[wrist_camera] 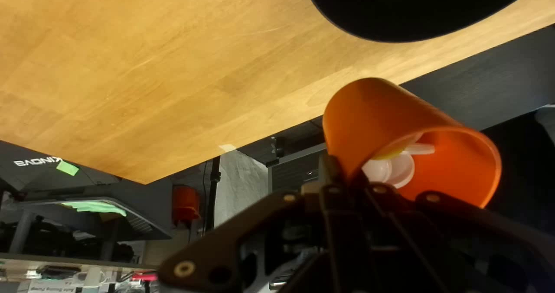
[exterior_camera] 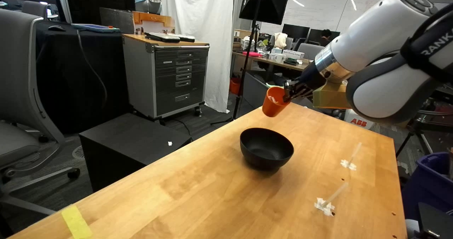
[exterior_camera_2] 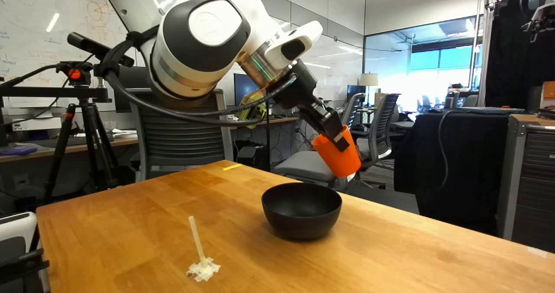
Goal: Pour the things in the orange cup into the bowl
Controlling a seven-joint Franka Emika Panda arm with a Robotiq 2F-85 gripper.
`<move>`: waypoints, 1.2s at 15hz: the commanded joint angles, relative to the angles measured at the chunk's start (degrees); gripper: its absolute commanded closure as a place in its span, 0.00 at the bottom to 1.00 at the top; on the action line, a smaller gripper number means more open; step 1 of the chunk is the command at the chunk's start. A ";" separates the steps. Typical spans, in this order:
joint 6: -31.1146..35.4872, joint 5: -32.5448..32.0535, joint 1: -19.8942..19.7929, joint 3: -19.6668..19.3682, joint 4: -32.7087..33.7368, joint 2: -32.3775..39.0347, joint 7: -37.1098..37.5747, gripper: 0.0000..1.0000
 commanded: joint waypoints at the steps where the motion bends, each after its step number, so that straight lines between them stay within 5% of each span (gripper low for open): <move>1: 3.84 3.06 3.39 -2.81 0.99 5.47 1.34 0.97; 8: 10.34 7.77 7.53 -4.35 -0.24 12.71 0.85 0.97; 9: 11.67 16.30 5.91 -0.67 -0.20 12.14 -7.37 0.97; 11: 14.01 21.48 5.72 1.01 -0.55 12.82 -10.84 0.97; 13: 15.83 19.13 7.82 -1.05 -1.57 14.89 -7.39 0.97; 15: 18.11 25.88 4.70 3.59 -1.08 14.00 -14.71 0.96; 17: 19.08 23.63 6.91 1.44 -1.74 16.36 -11.24 0.96; 18: 20.67 28.53 4.30 5.28 -1.23 14.98 -17.37 0.96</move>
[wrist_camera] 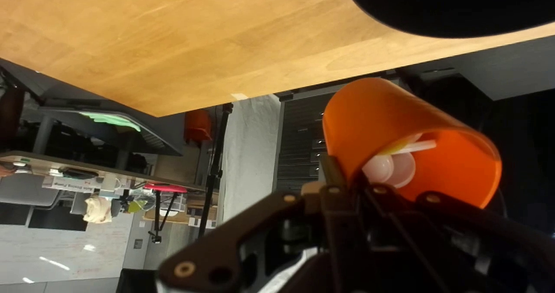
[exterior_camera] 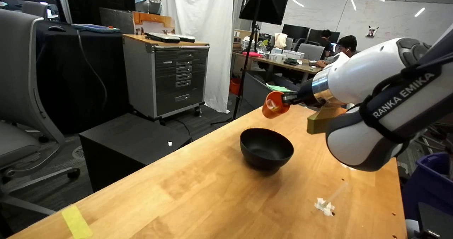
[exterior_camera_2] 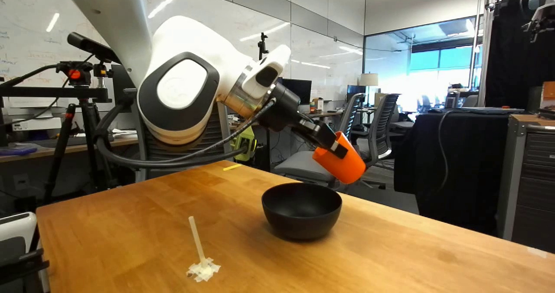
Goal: Pour the things in the orange cup into the bowl
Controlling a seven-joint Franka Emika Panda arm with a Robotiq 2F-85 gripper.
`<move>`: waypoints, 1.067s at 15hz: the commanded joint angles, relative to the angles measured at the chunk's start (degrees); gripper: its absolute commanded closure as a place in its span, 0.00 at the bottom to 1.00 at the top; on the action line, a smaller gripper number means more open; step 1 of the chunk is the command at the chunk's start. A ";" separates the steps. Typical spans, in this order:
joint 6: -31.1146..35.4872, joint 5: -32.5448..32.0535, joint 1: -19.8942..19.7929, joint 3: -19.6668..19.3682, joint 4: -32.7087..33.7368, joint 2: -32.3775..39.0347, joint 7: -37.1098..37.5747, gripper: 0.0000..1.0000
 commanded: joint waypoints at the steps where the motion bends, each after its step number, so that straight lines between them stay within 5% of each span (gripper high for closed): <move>1: 5.73 7.34 -1.80 3.92 -0.01 0.61 -7.03 0.97; 3: 6.99 5.37 0.86 1.57 -0.83 2.84 -3.64 0.97; 4: 8.89 9.87 -2.07 5.63 -0.17 1.21 -9.62 0.97; 5: 8.88 6.97 1.36 2.01 -0.95 3.68 -4.61 0.97; 6: 11.17 11.76 -2.21 6.89 -0.17 1.65 -11.34 0.97; 11: 18.94 18.41 -6.73 14.85 0.62 1.22 -19.58 0.97; 16: 26.10 20.53 -15.50 24.57 1.97 0.40 -26.63 0.97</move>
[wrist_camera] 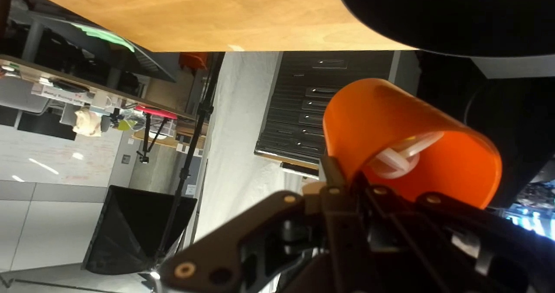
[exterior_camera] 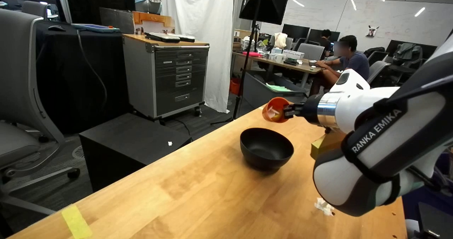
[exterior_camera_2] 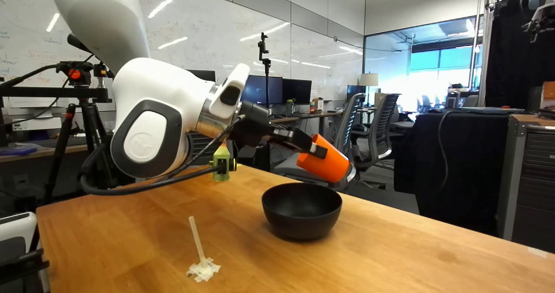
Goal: Pour the things in the orange cup into the bowl
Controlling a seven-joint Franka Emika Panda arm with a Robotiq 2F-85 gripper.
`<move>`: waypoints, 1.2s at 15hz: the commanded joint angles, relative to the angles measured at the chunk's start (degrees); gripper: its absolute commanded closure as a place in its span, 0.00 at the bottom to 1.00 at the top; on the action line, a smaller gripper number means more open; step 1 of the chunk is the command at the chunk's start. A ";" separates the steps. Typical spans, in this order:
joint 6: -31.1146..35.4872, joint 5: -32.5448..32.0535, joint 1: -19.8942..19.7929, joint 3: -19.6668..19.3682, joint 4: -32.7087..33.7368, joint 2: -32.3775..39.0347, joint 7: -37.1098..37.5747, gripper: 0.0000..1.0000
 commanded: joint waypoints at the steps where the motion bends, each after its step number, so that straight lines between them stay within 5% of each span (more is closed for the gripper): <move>1: 5.79 2.50 -8.12 7.69 2.18 -1.82 -7.56 0.97; 6: 11.41 2.14 -17.01 15.16 4.81 -1.25 -11.80 0.97; 11: 14.62 2.02 -21.59 19.57 6.29 -0.56 -14.66 0.96; 18: 13.51 1.87 -14.95 13.51 7.25 1.46 -12.39 0.96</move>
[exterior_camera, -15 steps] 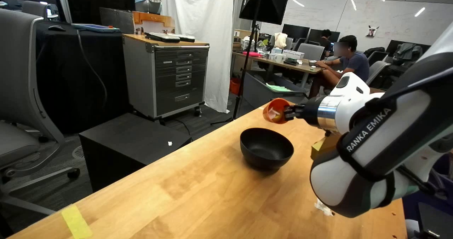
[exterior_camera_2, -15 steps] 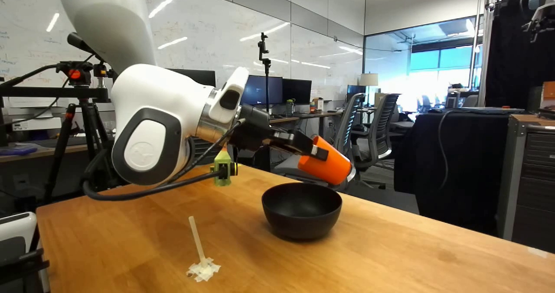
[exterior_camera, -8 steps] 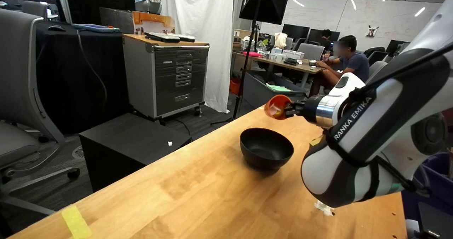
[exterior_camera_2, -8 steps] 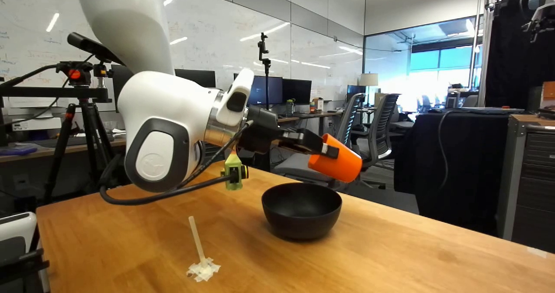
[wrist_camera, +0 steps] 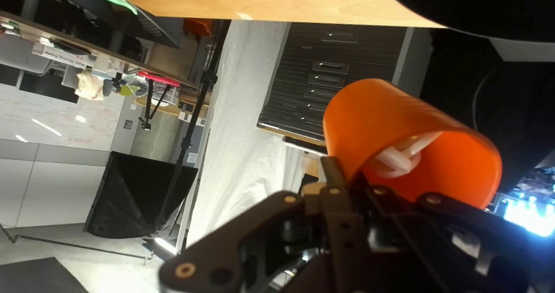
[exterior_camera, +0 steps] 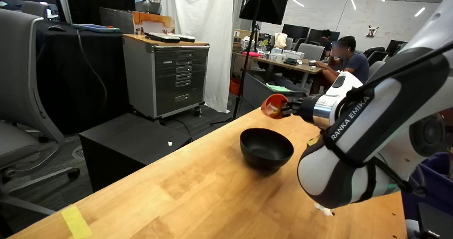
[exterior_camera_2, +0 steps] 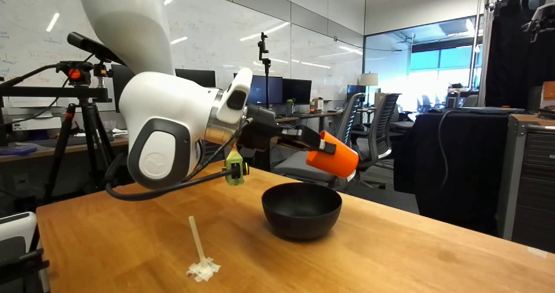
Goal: Pour the things in the orange cup into the bowl
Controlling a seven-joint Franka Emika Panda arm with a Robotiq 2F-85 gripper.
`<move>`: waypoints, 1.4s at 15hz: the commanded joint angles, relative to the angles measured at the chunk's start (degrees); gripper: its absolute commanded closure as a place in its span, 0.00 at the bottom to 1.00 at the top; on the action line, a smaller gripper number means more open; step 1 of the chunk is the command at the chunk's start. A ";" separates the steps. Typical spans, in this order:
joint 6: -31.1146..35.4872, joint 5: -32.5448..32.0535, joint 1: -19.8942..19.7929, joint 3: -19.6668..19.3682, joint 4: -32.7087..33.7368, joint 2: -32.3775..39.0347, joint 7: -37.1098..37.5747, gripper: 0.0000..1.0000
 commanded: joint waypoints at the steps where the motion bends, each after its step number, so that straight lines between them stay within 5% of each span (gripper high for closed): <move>1: 1.76 1.40 3.66 -3.61 2.28 2.04 -0.24 0.96; 21: 1.75 5.87 19.01 -18.92 3.05 13.22 5.36 0.96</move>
